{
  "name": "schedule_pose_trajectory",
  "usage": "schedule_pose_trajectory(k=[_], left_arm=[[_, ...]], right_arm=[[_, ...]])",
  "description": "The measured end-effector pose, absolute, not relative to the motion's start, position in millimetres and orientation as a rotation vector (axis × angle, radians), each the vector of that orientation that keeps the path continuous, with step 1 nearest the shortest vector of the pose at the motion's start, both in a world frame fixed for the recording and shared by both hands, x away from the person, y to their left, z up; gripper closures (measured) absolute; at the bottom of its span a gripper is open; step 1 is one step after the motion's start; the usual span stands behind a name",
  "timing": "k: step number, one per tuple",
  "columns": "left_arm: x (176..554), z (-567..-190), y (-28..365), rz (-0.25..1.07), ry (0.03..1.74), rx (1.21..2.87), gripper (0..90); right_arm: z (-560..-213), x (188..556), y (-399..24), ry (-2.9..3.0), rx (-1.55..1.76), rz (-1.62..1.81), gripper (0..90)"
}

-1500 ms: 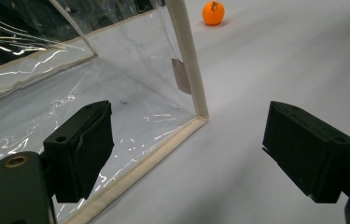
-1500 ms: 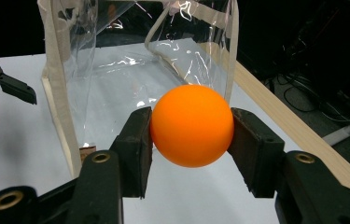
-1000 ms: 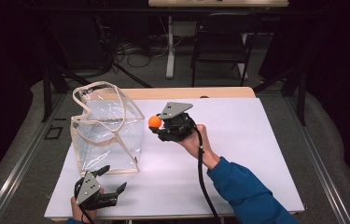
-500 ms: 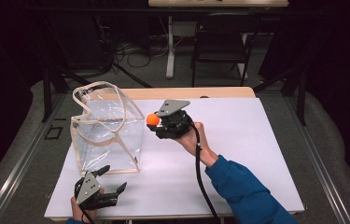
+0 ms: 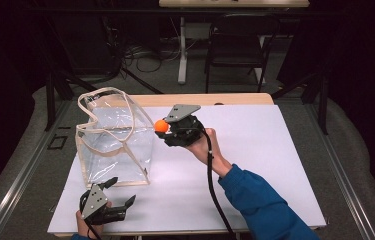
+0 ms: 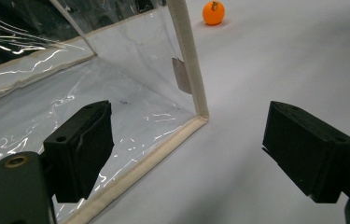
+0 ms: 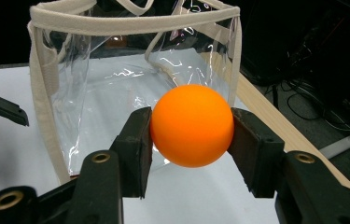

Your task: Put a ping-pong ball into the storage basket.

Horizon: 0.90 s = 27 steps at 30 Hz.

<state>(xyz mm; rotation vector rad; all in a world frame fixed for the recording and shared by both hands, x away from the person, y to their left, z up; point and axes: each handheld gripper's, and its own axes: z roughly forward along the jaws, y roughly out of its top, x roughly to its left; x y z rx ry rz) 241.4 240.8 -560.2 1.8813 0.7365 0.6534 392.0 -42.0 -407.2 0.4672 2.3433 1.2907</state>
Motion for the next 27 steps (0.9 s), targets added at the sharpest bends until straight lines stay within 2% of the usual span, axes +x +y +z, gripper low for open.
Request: schedule_pose_trajectory(k=[27], left_arm=[[240.5, -559.6, 240.9, 0.657, 0.737, 1.876, 16.0]], right_arm=[[-383.9, 391.2, -31.7, 2.332, 0.427, 1.276, 50.7]])
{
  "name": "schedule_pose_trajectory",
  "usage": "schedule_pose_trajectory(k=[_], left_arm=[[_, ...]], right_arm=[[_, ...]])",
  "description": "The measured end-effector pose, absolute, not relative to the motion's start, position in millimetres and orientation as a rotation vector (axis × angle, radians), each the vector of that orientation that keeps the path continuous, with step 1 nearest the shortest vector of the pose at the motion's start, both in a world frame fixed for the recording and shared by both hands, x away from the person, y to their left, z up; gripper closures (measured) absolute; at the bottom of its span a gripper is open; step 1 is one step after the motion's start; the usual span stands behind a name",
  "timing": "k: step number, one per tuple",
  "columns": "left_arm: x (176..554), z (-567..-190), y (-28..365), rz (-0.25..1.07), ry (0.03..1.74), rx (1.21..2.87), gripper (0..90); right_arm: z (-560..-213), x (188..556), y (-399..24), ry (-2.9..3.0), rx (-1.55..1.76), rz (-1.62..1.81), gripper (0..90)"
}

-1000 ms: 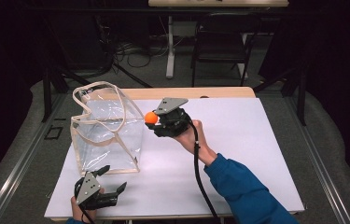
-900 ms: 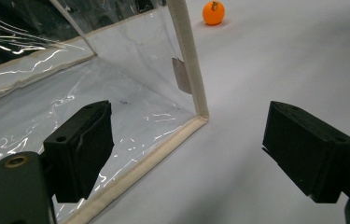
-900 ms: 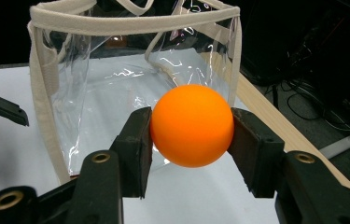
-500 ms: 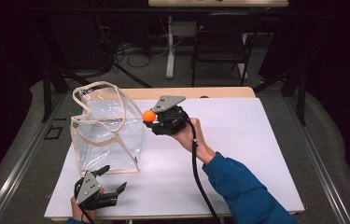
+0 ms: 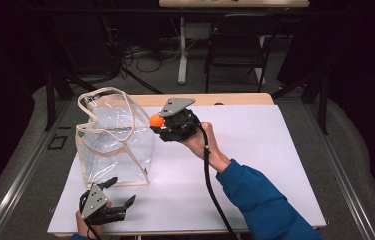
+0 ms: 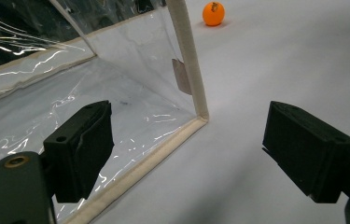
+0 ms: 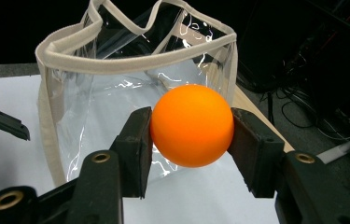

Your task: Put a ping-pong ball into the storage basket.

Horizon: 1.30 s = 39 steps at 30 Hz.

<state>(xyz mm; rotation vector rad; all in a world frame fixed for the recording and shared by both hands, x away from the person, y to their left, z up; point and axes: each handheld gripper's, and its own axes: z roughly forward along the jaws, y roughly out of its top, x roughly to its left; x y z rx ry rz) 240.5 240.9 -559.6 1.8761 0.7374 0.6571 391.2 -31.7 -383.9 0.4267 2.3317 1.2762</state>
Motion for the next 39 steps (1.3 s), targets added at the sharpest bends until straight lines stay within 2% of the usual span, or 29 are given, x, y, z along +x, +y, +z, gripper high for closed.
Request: schedule_pose_trajectory(k=[39], left_arm=[[241.4, -560.0, 241.0, 0.652, 0.735, 1.877, 16.0]], right_arm=[[-373.2, 414.8, -24.2, 2.332, 0.453, 1.300, 50.7]])
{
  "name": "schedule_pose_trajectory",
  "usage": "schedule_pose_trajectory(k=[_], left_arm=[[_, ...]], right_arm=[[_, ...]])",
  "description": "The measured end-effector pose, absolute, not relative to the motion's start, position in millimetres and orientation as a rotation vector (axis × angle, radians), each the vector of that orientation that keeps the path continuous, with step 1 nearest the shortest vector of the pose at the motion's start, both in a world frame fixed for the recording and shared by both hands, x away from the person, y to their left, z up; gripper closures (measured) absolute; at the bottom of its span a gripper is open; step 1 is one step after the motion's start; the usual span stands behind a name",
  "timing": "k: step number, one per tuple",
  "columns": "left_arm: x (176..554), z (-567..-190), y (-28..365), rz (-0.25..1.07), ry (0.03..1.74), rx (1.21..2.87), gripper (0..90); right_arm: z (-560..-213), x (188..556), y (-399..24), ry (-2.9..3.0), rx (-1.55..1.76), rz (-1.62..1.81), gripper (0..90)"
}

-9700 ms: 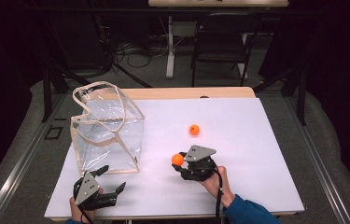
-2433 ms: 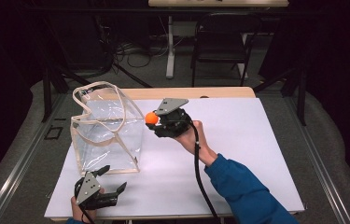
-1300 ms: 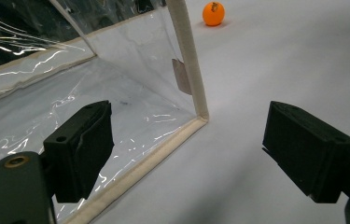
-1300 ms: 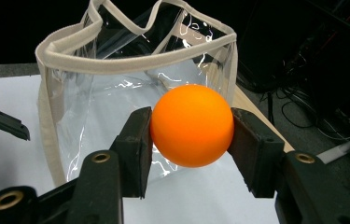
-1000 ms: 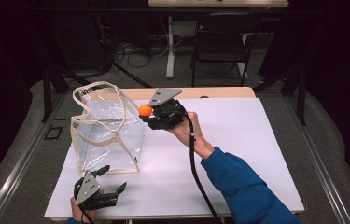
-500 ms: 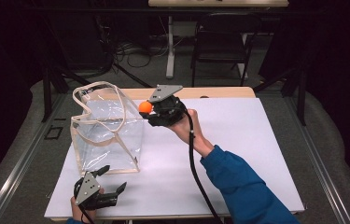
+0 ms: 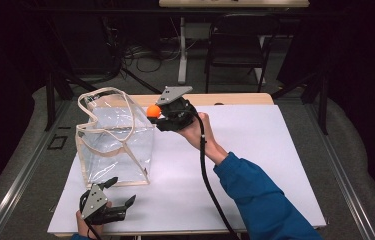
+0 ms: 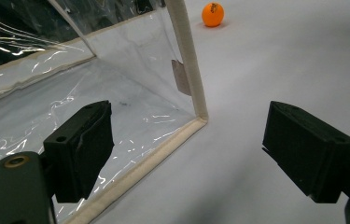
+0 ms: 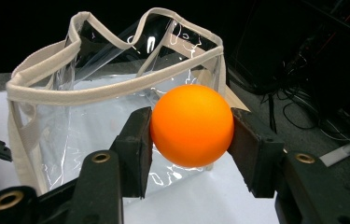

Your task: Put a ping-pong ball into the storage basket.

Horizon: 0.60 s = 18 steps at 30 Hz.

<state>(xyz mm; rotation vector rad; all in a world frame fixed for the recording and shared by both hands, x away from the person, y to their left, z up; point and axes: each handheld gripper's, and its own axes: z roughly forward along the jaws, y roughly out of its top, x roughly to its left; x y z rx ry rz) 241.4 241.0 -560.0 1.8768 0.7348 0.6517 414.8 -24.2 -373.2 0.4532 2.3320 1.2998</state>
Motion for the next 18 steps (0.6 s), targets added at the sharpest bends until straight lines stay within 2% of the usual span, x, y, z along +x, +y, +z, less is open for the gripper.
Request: schedule_pose_trajectory(k=[18], left_arm=[[240.2, -559.2, 241.6, 0.657, 0.735, 1.869, 16.1]], right_arm=[[-365.3, 420.0, -17.0, 2.336, 0.428, 1.296, 50.7]])
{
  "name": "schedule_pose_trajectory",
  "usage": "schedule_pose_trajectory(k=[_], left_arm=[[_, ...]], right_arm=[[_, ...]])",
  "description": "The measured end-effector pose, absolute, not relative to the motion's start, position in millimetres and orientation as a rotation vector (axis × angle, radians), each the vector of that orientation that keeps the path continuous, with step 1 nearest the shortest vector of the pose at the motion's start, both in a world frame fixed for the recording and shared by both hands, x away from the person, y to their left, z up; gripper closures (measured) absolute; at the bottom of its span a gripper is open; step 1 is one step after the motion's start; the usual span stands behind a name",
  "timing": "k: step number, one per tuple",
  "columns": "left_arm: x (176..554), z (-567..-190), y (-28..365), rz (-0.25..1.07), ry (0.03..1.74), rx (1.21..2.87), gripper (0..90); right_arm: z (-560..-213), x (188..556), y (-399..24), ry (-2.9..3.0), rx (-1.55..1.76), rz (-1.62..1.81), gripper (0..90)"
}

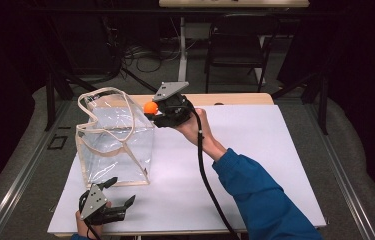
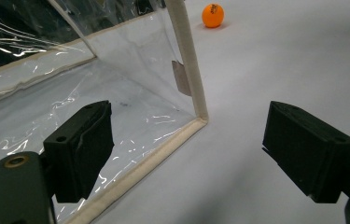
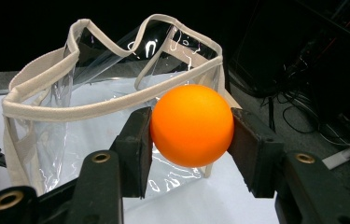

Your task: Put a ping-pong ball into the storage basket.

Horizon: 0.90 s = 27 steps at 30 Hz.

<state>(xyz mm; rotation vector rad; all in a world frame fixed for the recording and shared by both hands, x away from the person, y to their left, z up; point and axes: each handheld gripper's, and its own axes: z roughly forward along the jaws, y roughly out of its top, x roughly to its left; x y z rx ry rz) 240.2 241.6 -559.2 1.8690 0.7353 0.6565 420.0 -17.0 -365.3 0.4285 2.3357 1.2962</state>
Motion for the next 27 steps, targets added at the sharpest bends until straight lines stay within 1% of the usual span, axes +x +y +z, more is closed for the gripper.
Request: schedule_pose_trajectory(k=[27], left_arm=[[239.8, -558.2, 242.6, 0.659, 0.728, 1.863, 16.0]], right_arm=[[-357.4, 425.1, -0.6, 2.359, 0.392, 1.304, 50.8]])
